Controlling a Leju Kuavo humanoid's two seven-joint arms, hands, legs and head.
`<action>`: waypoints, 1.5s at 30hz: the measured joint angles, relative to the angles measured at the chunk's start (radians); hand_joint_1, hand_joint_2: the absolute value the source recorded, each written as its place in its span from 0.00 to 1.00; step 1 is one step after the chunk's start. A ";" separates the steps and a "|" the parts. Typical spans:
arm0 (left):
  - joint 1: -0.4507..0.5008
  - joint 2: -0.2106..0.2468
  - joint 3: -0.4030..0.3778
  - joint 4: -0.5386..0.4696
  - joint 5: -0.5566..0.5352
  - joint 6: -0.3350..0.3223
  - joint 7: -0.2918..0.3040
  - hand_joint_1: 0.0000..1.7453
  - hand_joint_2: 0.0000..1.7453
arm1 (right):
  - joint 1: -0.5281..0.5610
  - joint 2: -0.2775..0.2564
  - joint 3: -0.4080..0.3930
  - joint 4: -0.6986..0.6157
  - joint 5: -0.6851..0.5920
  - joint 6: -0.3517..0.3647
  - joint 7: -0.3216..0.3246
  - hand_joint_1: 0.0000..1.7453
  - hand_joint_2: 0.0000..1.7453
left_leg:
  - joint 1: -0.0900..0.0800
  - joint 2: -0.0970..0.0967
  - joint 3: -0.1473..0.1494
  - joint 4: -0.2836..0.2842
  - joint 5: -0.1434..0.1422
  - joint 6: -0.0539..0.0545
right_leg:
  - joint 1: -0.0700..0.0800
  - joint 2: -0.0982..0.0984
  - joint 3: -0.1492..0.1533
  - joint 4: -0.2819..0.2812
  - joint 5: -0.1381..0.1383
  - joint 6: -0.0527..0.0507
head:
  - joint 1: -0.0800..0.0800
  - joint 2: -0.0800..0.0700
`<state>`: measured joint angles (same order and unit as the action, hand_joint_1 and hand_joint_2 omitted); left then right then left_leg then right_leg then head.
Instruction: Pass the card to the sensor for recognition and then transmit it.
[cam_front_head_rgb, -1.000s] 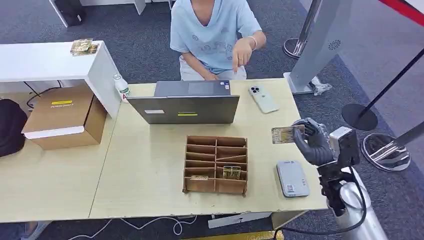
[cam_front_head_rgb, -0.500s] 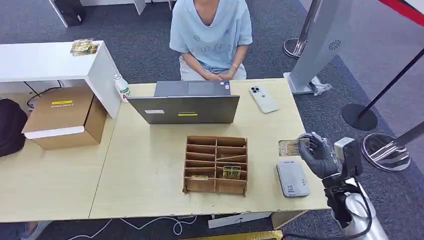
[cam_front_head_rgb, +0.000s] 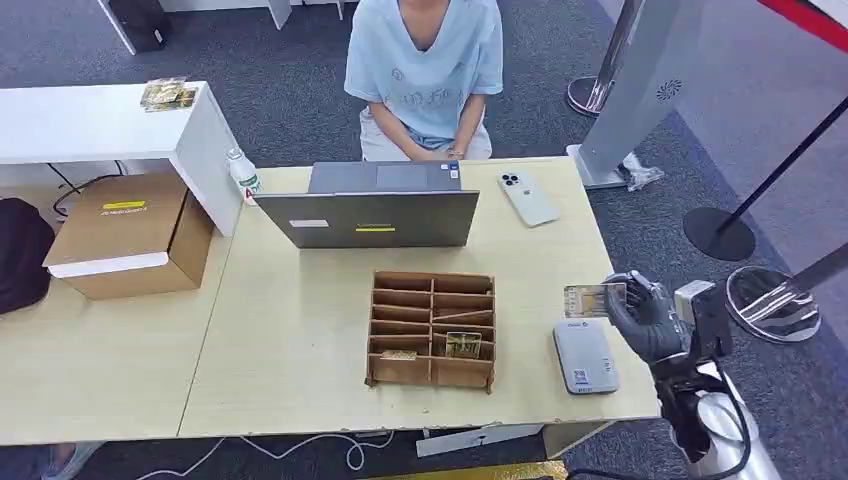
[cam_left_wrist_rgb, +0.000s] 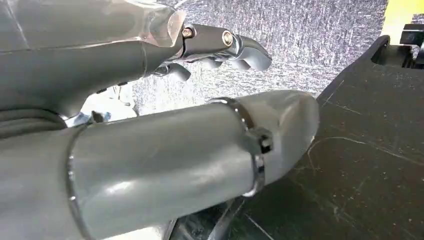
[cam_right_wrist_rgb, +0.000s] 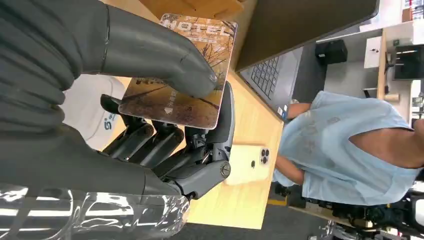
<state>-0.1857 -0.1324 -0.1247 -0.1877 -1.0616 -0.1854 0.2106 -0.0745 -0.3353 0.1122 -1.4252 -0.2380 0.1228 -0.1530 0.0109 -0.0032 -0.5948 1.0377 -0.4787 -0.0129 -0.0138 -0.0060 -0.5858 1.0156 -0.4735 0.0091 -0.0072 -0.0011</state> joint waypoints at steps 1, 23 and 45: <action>0.000 0.000 0.000 0.000 0.000 0.000 0.000 0.00 0.00 | 0.000 0.000 0.000 0.000 0.000 0.000 0.000 1.00 1.00 | 0.000 0.000 0.000 0.000 0.000 0.000 | 0.000 0.000 0.000 0.000 0.000 0.000 | 0.000 0.000; -0.009 -0.009 0.000 0.000 0.000 -0.010 0.006 0.00 0.00 | -0.060 0.016 0.017 0.043 0.016 -0.006 0.000 1.00 1.00 | 0.000 0.000 0.000 0.000 0.000 0.000 | 0.000 0.000 0.000 0.000 0.000 0.000 | 0.000 0.000; -0.011 -0.012 0.000 0.000 0.000 -0.017 0.012 0.00 0.00 | -0.055 0.034 0.009 0.056 0.053 0.011 -0.014 1.00 1.00 | 0.000 0.000 0.000 0.000 0.000 0.000 | 0.000 0.000 0.000 0.000 0.000 0.000 | 0.000 0.000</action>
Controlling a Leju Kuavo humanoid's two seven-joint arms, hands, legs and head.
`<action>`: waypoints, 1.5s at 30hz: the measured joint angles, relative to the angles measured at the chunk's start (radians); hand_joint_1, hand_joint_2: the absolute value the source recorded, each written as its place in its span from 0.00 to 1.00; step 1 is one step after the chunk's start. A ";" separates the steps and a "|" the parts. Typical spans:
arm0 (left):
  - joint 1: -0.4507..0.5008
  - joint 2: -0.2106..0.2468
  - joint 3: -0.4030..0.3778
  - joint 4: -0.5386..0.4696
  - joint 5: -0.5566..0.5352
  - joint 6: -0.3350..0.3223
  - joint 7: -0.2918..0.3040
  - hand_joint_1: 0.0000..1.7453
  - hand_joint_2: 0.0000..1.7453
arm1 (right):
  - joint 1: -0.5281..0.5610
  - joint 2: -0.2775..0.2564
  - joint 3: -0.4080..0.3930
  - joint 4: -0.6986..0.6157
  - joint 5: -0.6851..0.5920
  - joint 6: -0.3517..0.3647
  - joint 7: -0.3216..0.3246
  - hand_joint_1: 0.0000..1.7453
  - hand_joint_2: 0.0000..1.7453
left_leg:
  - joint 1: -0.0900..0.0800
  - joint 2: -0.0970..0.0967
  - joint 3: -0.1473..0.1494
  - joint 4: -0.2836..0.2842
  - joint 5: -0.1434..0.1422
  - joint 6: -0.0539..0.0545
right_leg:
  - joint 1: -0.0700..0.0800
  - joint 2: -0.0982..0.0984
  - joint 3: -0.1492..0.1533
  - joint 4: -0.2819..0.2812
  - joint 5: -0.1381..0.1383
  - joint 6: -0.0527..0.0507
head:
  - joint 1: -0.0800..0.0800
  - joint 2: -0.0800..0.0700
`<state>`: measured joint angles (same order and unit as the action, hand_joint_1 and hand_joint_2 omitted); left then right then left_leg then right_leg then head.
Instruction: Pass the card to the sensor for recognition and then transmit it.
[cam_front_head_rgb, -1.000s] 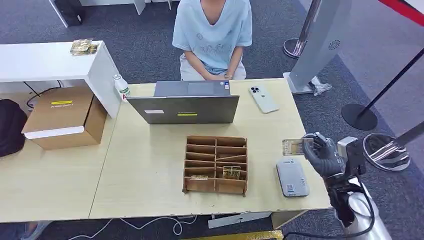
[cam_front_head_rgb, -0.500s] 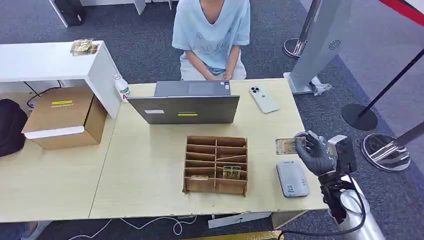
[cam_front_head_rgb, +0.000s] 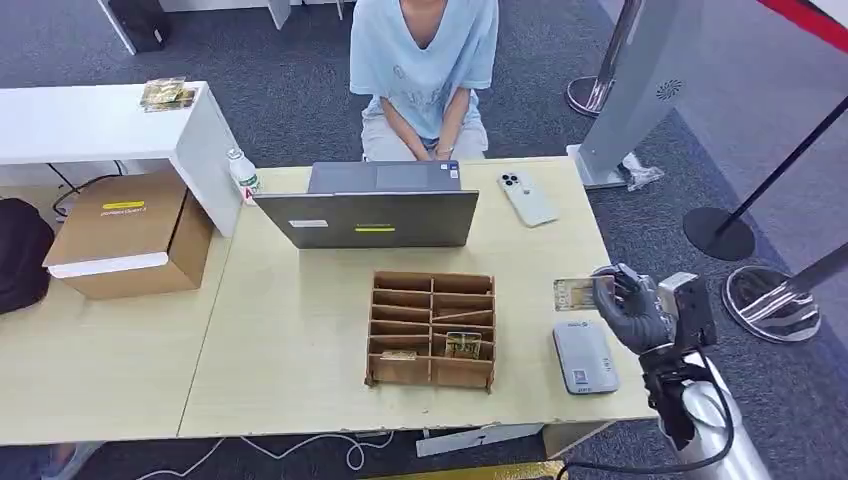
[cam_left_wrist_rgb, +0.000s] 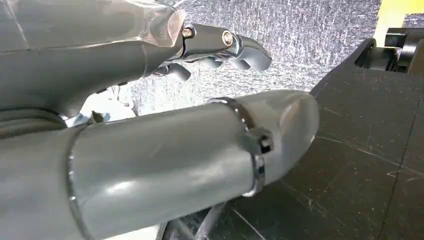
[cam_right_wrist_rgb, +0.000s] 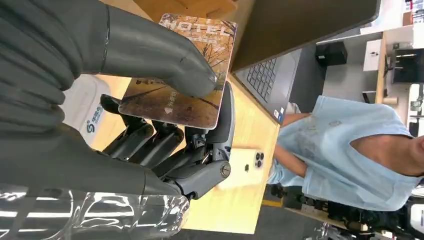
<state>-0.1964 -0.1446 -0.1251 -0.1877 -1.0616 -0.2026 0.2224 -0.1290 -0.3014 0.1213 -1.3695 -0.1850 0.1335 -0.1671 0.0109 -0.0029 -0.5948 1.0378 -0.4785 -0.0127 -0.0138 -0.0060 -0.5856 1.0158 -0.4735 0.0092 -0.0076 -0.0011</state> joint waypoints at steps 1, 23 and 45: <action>0.000 0.000 0.000 0.000 0.000 0.000 0.001 0.00 0.00 | -0.001 0.000 0.000 0.003 0.000 0.000 0.000 1.00 1.00 | 0.000 0.000 0.000 0.000 0.000 0.000 | 0.000 0.000 0.000 0.000 0.000 0.000 | 0.000 0.000; -0.015 -0.001 -0.009 0.000 0.000 -0.020 -0.002 0.00 0.00 | -0.002 0.005 0.001 0.068 0.052 -0.034 0.006 1.00 1.00 | 0.000 0.000 0.000 0.000 0.000 0.000 | 0.000 0.000 0.000 0.000 0.000 0.000 | 0.000 0.000; -0.018 -0.002 -0.053 0.000 0.000 -0.031 -0.004 0.00 0.00 | 0.049 0.017 -0.024 0.065 0.123 -0.052 0.017 1.00 1.00 | 0.000 0.000 0.000 0.000 0.000 0.000 | 0.000 0.000 0.000 0.000 0.000 0.000 | 0.000 0.000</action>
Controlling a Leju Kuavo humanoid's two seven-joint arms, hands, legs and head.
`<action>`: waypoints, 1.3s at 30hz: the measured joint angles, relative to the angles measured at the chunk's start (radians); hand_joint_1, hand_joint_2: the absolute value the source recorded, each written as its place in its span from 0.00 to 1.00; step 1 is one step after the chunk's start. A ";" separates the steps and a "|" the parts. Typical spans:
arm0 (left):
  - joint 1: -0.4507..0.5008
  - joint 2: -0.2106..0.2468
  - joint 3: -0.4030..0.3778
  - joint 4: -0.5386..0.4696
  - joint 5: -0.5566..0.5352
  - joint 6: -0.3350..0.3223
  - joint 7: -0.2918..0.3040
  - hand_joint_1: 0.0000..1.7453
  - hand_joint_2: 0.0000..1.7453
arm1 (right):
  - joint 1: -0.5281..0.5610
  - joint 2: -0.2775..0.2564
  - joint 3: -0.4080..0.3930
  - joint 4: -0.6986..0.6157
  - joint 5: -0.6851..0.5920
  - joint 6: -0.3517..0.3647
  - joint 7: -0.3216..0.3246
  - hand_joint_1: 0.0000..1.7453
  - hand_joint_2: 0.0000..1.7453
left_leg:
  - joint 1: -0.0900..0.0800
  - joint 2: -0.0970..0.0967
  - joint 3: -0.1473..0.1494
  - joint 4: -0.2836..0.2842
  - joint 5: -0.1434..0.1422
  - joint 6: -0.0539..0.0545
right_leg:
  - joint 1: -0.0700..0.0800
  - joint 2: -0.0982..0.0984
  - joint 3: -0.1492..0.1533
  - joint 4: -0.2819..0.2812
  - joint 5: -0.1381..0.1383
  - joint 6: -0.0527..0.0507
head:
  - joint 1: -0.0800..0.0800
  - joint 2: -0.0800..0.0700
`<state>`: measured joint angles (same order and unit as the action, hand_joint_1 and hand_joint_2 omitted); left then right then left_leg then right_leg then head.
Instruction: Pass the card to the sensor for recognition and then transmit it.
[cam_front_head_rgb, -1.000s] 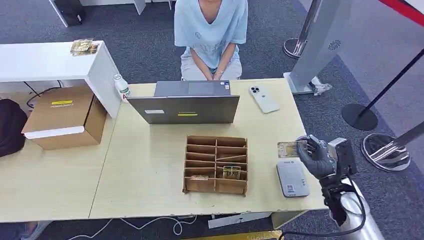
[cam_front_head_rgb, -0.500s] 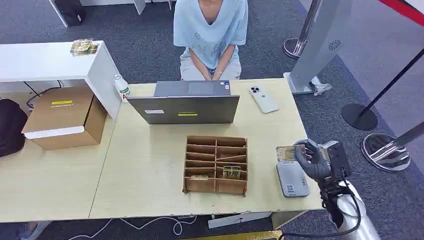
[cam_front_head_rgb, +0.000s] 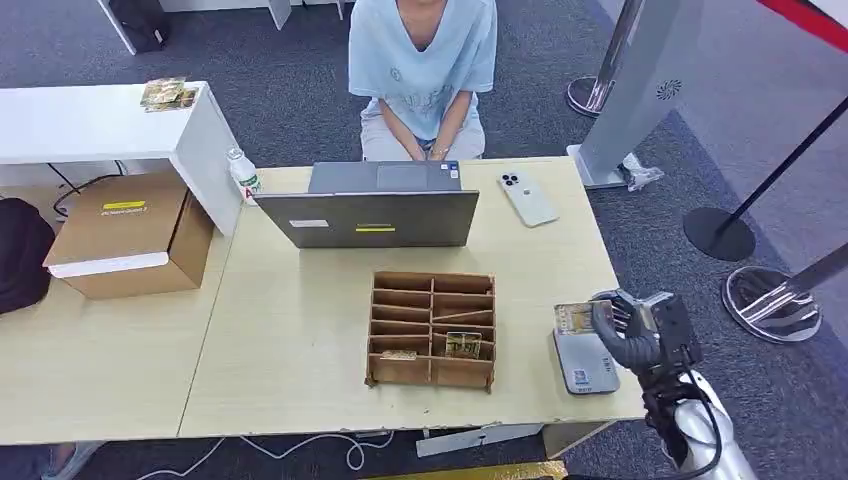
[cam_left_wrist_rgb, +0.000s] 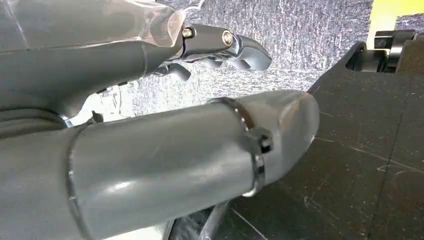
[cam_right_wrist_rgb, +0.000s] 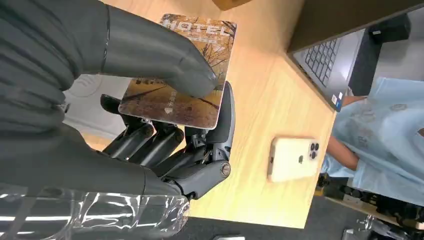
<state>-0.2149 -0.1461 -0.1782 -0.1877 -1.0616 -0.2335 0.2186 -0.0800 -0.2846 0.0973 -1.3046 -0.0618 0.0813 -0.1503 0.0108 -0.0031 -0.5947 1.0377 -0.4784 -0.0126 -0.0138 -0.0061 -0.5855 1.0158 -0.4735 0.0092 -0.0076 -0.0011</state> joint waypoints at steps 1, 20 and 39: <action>-0.001 0.000 -0.001 0.000 0.000 0.000 0.000 0.00 0.00 | 0.003 0.001 -0.003 -0.001 0.000 0.000 0.000 1.00 1.00 | 0.000 0.000 0.000 0.000 0.000 0.000 | 0.000 0.000 0.000 0.000 0.000 0.000 | 0.000 0.000; -0.002 0.000 -0.005 0.000 0.000 0.003 0.000 0.00 0.00 | 0.013 0.006 -0.016 0.013 0.125 -0.035 0.013 1.00 1.00 | 0.000 0.000 0.000 0.000 0.000 0.000 | 0.000 0.000 0.000 0.000 0.000 0.000 | 0.000 0.000; -0.001 -0.003 -0.005 0.000 0.000 0.010 0.003 0.00 0.00 | 0.013 0.010 -0.016 0.021 0.156 0.002 0.035 1.00 1.00 | 0.000 0.000 0.000 0.000 0.000 0.000 | 0.000 0.000 0.000 0.000 0.000 0.000 | 0.000 0.000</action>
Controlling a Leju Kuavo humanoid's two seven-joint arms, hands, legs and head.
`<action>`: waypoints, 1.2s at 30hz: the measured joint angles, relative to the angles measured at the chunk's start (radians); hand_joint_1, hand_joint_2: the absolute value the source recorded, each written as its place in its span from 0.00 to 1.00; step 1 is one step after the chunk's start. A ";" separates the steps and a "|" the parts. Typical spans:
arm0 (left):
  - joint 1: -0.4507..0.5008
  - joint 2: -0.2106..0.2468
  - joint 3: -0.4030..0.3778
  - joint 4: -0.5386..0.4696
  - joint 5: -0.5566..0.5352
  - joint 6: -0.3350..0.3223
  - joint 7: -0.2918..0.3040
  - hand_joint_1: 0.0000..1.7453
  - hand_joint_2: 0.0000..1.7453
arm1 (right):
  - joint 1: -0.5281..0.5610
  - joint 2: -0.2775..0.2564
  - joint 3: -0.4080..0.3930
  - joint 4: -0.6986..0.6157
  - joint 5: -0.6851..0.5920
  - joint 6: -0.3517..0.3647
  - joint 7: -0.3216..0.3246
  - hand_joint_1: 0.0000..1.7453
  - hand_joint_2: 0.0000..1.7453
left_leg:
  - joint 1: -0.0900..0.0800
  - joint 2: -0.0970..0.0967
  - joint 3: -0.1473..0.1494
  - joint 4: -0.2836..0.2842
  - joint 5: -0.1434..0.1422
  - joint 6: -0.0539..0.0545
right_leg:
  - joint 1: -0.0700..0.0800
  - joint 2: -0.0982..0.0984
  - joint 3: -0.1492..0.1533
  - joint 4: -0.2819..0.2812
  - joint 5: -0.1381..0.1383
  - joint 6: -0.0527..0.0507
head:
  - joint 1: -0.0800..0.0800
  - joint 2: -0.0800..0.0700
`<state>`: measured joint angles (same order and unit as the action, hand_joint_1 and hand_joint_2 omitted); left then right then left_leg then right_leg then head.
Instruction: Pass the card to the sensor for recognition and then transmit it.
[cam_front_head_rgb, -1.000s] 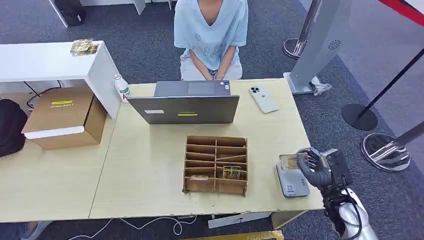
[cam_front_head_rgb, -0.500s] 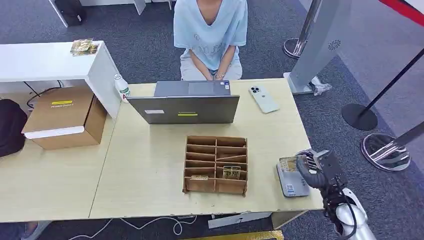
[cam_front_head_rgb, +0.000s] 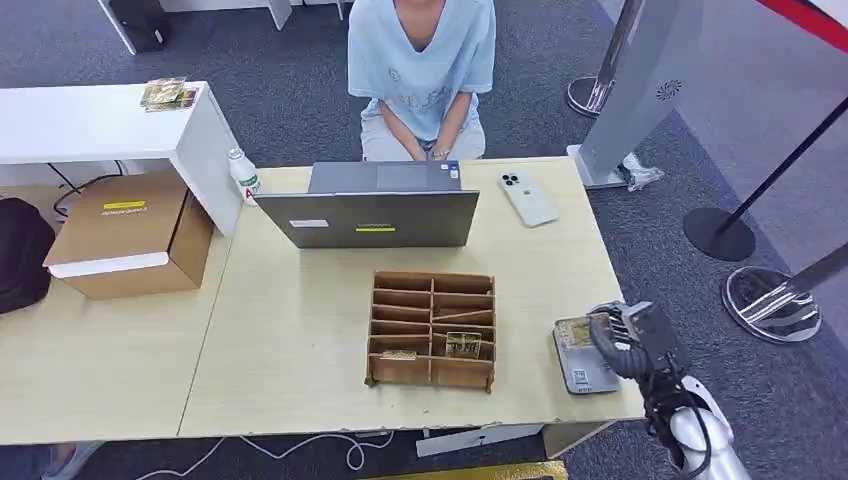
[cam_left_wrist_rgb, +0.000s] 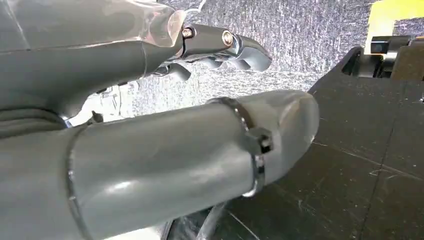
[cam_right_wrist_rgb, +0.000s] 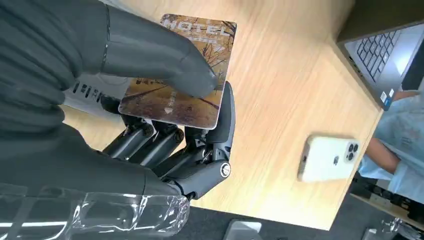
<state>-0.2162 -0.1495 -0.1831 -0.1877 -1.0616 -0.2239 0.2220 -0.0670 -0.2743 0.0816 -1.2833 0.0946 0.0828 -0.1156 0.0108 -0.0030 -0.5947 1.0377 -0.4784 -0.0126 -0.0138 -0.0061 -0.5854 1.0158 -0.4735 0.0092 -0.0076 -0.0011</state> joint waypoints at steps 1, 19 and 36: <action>0.000 0.000 0.000 0.000 0.000 0.000 0.000 0.00 0.00 | 0.001 0.000 0.000 0.000 -0.001 0.011 0.005 1.00 1.00 | 0.000 0.000 0.000 0.000 0.000 0.000 | 0.000 0.000 0.000 0.000 0.000 0.000 | 0.000 0.000; 0.001 0.000 0.000 0.000 0.000 0.000 0.000 0.00 0.00 | 0.024 0.000 -0.015 0.002 0.038 0.067 0.026 1.00 1.00 | 0.000 0.000 0.000 0.000 0.000 0.000 | 0.000 0.000 0.000 0.000 0.000 0.000 | 0.000 0.000; 0.004 0.000 0.000 0.000 0.000 -0.001 0.008 0.00 0.00 | -0.028 0.000 -0.007 0.051 0.112 0.028 0.035 1.00 1.00 | 0.000 0.000 0.000 0.000 0.000 0.000 | 0.000 0.000 0.000 0.000 0.000 0.000 | 0.000 0.000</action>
<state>-0.2127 -0.1495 -0.1831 -0.1877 -1.0616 -0.2247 0.2300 -0.0953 -0.2747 0.0744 -1.2325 0.2068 0.1106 -0.0805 0.0108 -0.0031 -0.5947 1.0377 -0.4783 -0.0126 -0.0138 -0.0062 -0.5850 1.0159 -0.4734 0.0092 -0.0076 -0.0011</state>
